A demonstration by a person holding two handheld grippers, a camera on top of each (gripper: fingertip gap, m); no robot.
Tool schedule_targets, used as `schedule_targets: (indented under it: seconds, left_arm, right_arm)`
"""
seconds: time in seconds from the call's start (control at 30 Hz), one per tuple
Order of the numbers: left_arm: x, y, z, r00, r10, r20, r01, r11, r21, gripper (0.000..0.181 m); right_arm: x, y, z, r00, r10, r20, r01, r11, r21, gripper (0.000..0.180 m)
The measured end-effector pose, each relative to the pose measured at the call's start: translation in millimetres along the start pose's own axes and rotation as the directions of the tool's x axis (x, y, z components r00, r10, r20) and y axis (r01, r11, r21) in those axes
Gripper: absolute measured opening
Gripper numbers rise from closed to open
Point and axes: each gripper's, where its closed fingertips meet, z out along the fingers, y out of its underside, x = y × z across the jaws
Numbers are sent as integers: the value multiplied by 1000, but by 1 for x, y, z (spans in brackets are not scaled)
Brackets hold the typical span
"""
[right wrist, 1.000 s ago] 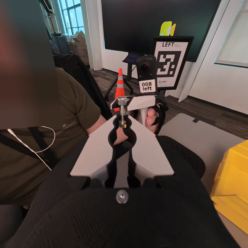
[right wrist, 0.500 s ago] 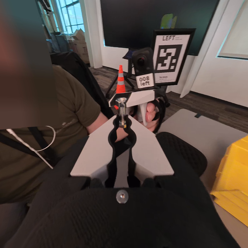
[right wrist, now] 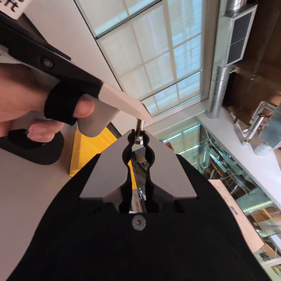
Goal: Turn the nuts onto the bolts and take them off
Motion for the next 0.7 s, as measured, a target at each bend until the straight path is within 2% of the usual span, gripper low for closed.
schedule_targets:
  seconds: [0.1,0.17,0.27,0.33,0.43,0.53,0.6,0.7]
  left_arm:
    - [-1,2,2,999,-15,29,16,1000,-20,15]
    - [4,2,4,998,-50,-33,49,998,-33,22]
    - [16,-2,4,979,-83,-187,70,995,-75,32]
    - [23,-2,0,950,-113,-290,77,988,-132,41]
    - [36,-4,-11,896,-144,-421,76,982,-174,42]
    - [56,-7,-26,823,-151,-547,57,981,-186,34]
    - [66,-5,-32,789,-145,-597,33,980,-195,34]
    - [76,2,-35,764,-124,-633,-9,979,-203,30]
  right_arm:
    - [1,4,1,992,118,36,-119,993,19,7]
    - [4,3,-1,961,255,106,-262,963,63,8]
    - [3,-6,-8,829,461,317,-514,851,106,8]
    - [-1,-13,-15,686,548,478,-654,753,76,8]
    - [-14,-27,-35,395,559,729,-795,606,-33,7]
    - [-20,-35,-53,208,489,847,-845,527,-96,8]
    - [-26,-38,-62,122,448,886,-849,509,-141,8]
    - [-33,-39,-66,89,420,903,-839,520,-159,8]
